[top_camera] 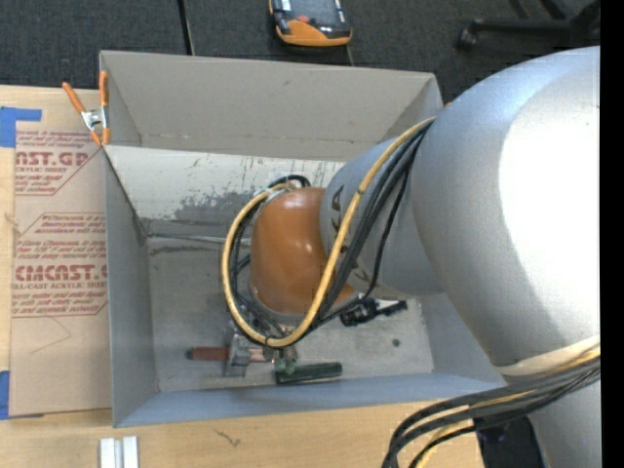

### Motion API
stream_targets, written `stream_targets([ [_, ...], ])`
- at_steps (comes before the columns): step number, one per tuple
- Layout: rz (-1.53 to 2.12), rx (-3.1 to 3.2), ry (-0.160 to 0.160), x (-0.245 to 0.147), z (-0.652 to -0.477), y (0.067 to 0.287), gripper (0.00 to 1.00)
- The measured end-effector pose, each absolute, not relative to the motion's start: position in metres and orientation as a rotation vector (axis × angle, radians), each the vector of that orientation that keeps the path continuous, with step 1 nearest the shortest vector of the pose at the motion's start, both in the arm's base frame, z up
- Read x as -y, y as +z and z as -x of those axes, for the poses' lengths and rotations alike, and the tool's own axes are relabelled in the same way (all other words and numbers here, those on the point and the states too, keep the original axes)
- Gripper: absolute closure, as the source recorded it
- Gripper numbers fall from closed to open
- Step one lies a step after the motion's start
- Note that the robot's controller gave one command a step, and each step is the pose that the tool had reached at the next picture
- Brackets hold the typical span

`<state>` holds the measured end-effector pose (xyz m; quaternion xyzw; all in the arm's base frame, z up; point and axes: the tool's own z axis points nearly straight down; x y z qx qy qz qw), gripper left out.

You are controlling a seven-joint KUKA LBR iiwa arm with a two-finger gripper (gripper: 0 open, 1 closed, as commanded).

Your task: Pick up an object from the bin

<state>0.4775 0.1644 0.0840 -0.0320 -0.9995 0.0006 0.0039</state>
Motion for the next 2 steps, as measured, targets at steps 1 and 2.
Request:
stream_targets([
  [1, 0.099, 3.139, -0.002, -0.1654, -0.4789, 0.1274, 1.00],
  [2, 0.099, 3.134, 0.001, -0.1649, -0.4775, 0.1310, 1.00],
])
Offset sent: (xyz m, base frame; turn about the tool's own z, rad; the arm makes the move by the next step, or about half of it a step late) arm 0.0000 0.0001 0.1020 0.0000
